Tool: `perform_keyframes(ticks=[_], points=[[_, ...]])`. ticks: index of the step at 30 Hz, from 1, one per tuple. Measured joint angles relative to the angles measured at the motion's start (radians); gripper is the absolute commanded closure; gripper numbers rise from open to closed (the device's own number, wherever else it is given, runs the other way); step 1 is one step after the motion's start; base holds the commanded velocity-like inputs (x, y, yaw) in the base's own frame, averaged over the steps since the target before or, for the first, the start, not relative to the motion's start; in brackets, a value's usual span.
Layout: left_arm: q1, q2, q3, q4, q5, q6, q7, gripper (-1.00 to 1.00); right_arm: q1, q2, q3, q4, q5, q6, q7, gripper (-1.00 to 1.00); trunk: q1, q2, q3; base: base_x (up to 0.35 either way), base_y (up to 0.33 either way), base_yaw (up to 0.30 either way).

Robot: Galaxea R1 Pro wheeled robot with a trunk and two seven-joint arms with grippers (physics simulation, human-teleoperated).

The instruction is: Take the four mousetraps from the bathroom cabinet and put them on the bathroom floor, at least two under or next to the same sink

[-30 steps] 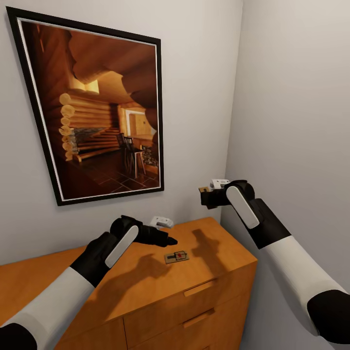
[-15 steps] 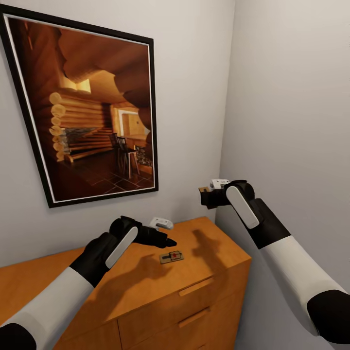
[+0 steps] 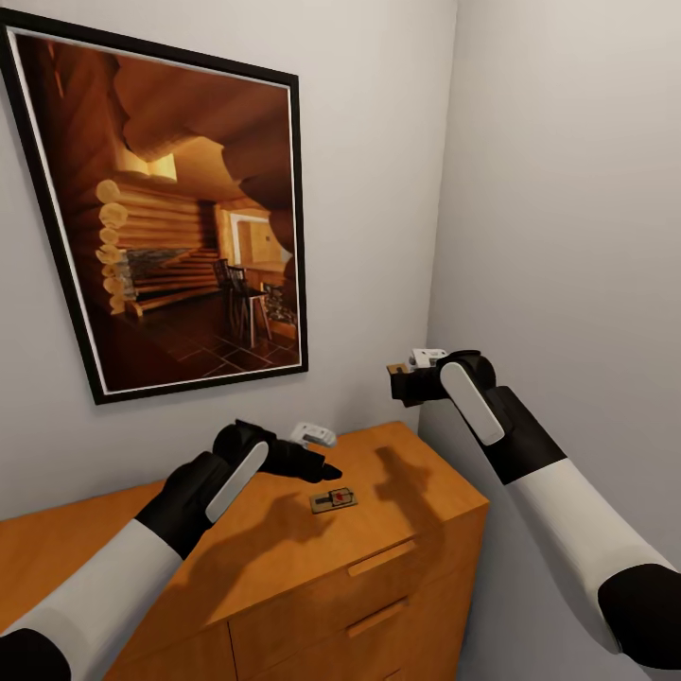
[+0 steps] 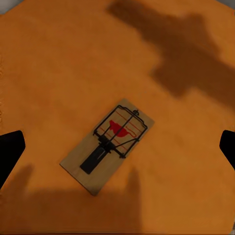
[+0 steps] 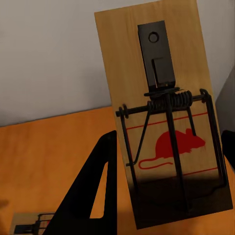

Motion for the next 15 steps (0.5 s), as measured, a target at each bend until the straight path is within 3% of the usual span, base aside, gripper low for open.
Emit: perform_keyframes(ticks=[5, 9, 15], points=[[0.000, -0.003, 0.000, 0.057, -0.005, -0.004, 0.001, -1.00, 0.000, -0.001, 0.001, 0.000, 0.000, 0.000, 0.000, 1.00, 0.000, 0.000, 0.000, 0.000, 0.000, 0.000], [0.000, -0.005, 0.000, 0.131, -0.008, -0.056, -0.002, -1.00, 0.000, -0.001, 0.001, 0.000, 0.000, 0.000, 0.000, 1.00, 0.000, 0.000, 0.000, 0.000, 0.000, 0.000], [0.000, -0.005, -0.001, 0.167, -0.008, -0.115, -0.006, -1.00, 0.000, -0.001, 0.001, 0.001, 0.000, 0.000, 0.000, 1.00, 0.000, 0.000, 0.000, 0.000, 0.000, 0.000]])
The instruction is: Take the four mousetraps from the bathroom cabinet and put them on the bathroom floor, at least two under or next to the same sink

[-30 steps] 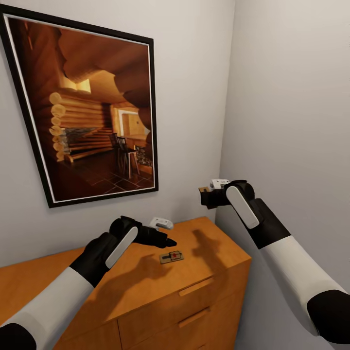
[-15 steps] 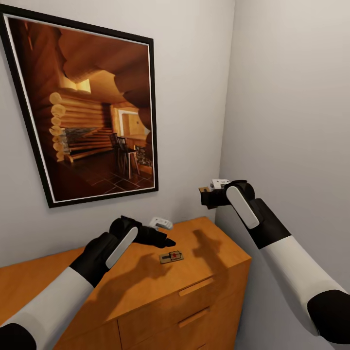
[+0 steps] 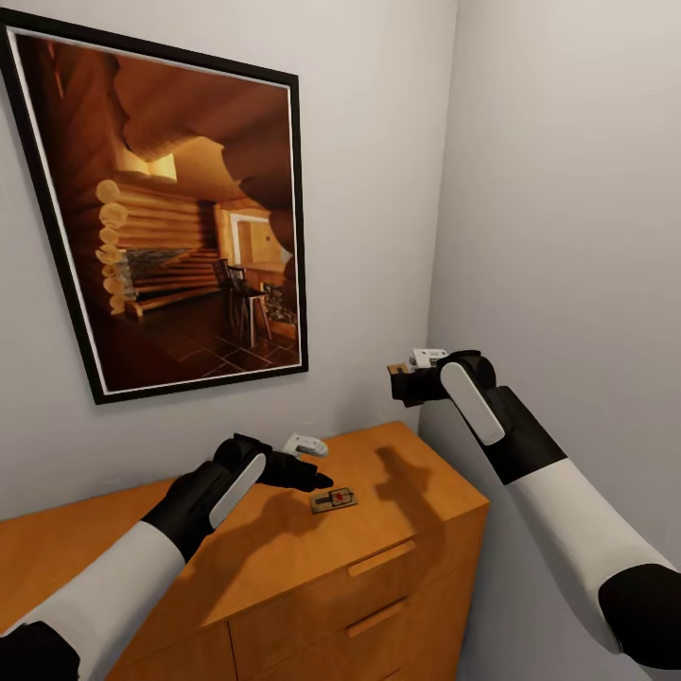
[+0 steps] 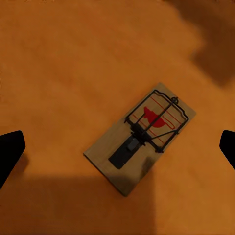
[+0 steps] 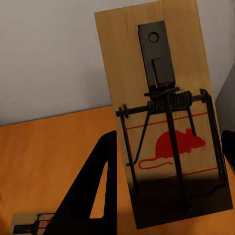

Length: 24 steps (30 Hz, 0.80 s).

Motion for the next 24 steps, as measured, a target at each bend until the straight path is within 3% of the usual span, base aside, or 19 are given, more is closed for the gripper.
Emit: perform_keyframes(ticks=[19, 24], points=[[0.000, -0.007, 0.000, 0.010, 0.000, -0.021, -0.028, -1.00, 0.000, 0.001, 0.000, 0.000, -0.002, 0.000, 0.000, 1.00, 0.000, 0.000, 0.000, 0.000, 0.000, 0.000], [0.000, -0.035, 0.000, 0.061, -0.013, -0.024, -0.052, -1.00, 0.000, 0.001, 0.000, 0.000, -0.002, 0.000, 0.001, 1.00, 0.000, 0.000, 0.000, 0.000, 0.000, 0.000]])
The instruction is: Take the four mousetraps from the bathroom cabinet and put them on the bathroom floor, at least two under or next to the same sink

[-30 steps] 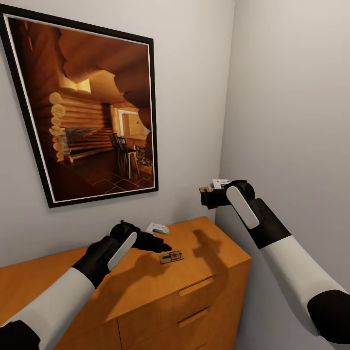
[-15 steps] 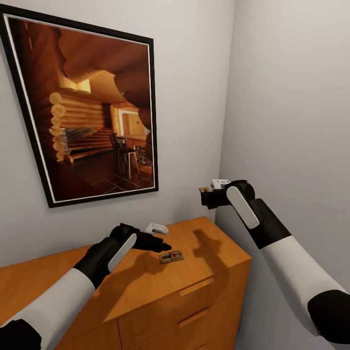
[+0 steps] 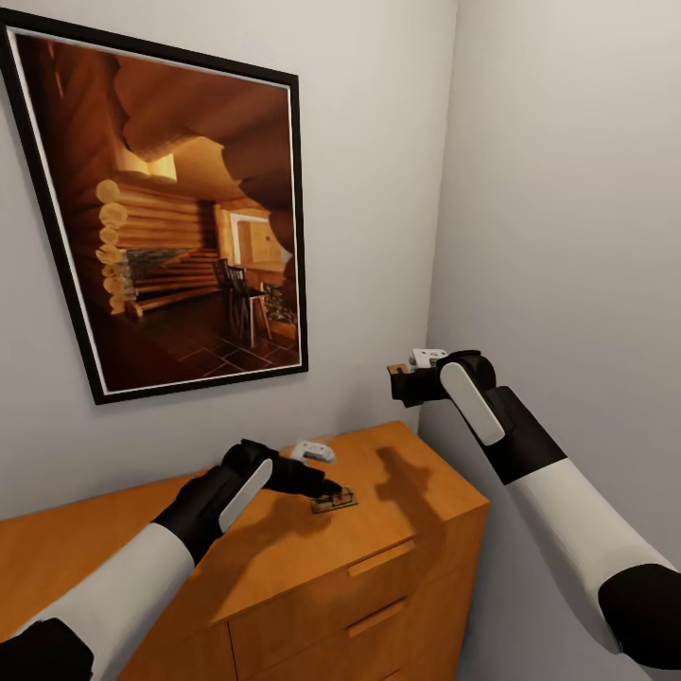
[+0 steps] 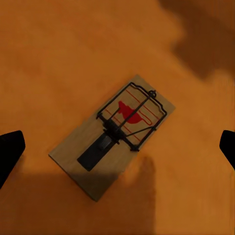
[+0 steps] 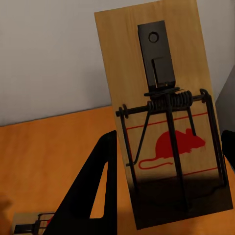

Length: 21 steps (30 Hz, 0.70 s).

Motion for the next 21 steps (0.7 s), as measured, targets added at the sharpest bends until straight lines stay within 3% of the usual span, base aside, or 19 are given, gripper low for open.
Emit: perform_keyframes(ticks=[5, 6, 10, 21], points=[[0.000, -0.030, 0.001, 0.050, -0.049, -0.003, -0.007, -1.00, 0.000, 0.000, 0.000, 0.000, 0.000, 0.000, 0.000, 1.00, 0.000, 0.000, 0.000, 0.000, 0.000, 0.000], [0.000, -0.036, 0.000, 0.059, -0.074, -0.006, -0.010, -1.00, 0.000, 0.000, 0.000, 0.000, 0.000, 0.000, 0.000, 1.00, 0.000, 0.000, 0.000, 0.000, 0.000, 0.000], [0.000, -0.044, 0.002, 0.068, -0.111, -0.022, -0.017, -1.00, 0.000, -0.001, 0.000, 0.000, 0.000, 0.000, 0.000, 1.00, 0.000, 0.000, 0.000, 0.000, 0.000, 0.000], [-0.001, -0.048, 0.003, 0.079, -0.144, -0.045, -0.089, -1.00, 0.000, -0.001, 0.000, 0.000, 0.000, 0.000, 0.000, 1.00, 0.000, 0.000, 0.000, 0.000, 0.000, 0.000]])
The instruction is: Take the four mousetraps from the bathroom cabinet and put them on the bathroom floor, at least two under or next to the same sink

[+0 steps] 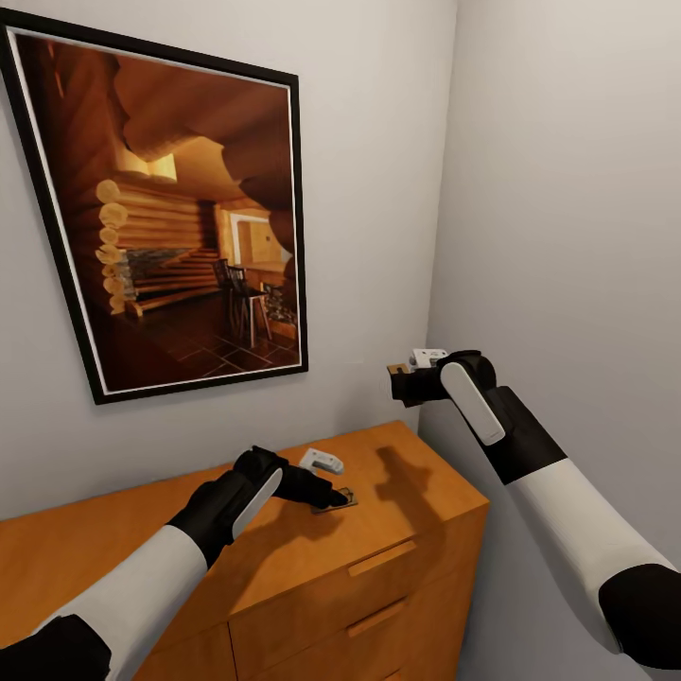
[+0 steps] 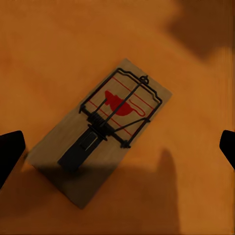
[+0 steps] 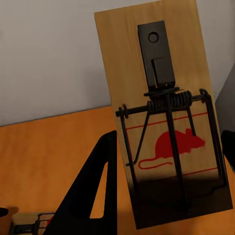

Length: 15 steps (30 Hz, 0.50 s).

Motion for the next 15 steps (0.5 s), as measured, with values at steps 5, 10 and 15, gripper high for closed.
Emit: perform_keyframes(ticks=[5, 10, 15], points=[[0.000, 0.000, 0.000, -0.001, -0.002, -0.002, -0.009, -1.00, 0.000, 0.000, 0.001, 0.000, 0.000, 0.000, 0.000, 1.00, 0.000, 0.000, 0.000, 0.000, 0.000, 0.000], [0.000, 0.000, 0.000, -0.002, -0.004, -0.002, -0.011, -1.00, 0.000, 0.001, 0.001, 0.000, 0.000, 0.000, 0.000, 1.00, 0.000, 0.000, 0.000, 0.000, 0.000, 0.000], [0.000, 0.000, 0.001, -0.003, -0.015, -0.001, -0.011, -1.00, 0.000, 0.001, 0.001, 0.001, 0.000, 0.000, -0.001, 1.00, 0.000, 0.000, 0.000, 0.000, 0.000, 0.000]])
